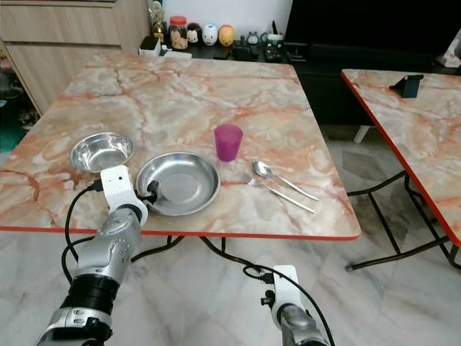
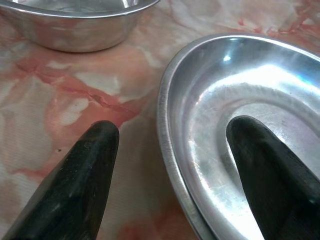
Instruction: Setting the table
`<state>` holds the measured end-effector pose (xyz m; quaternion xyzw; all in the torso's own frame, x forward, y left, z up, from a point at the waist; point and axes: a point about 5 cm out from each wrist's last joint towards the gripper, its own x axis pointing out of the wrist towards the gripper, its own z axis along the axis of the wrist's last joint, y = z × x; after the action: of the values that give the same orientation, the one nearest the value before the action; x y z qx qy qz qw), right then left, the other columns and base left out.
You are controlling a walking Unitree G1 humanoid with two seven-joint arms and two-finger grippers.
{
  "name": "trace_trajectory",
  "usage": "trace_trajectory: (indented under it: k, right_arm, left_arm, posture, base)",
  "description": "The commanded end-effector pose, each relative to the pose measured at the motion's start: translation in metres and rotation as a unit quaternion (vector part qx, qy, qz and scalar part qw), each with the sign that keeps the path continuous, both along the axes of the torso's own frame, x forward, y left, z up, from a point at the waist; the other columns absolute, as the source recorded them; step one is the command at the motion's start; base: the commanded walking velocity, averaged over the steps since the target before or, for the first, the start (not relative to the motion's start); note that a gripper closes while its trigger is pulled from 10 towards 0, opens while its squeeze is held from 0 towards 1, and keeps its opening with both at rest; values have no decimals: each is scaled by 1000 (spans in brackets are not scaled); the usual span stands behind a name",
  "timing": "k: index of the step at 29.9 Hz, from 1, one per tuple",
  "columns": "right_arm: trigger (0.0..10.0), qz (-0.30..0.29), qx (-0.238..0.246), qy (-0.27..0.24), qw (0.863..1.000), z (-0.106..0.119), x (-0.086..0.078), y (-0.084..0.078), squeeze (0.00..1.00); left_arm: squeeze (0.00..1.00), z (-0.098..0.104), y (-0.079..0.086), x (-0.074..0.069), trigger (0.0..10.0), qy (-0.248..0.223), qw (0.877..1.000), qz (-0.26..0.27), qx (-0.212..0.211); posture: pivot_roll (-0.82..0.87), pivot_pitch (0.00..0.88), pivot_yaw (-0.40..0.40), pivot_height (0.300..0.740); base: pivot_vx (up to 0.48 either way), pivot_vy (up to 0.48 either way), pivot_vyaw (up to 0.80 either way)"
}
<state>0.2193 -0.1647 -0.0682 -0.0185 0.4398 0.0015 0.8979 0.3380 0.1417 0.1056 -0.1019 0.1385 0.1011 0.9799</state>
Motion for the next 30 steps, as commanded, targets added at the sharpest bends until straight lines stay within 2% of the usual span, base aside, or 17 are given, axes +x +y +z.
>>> trace_trajectory:
  k: [1,25,26,28,30]
  right_arm:
    - [10000,1,-2,2,1000,0,0,-2,0]
    - [10000,2,0,5,1000,0,-1,-2,0]
    - [10000,2,0,5,1000,0,-1,-2,0]
    - [10000,2,0,5,1000,0,-1,-2,0]
    - [10000,2,1,5,1000,0,-1,-2,0]
  left_arm:
    - [0,4,-6,4,10000,-4,1000,-5,9]
    - [0,-7,-12,3,10000,15,999,8,28]
    - [0,-8,-13,3,9804,15,999,8,28]
    - [0,-9,-16,3,8275,17,1000,-2,24]
    - [0,-10,-18,3,8431,20,1000,-7,18]
  posture:
    - [39,0,-77,740]
    - [37,0,-80,740]
    - [37,0,-80,740]
    - [38,0,-79,740]
    - [38,0,-79,740]
  base:
    - [0,0,0]
    - [0,0,0]
    - [0,0,0]
    - [0,0,0]
    - [0,0,0]
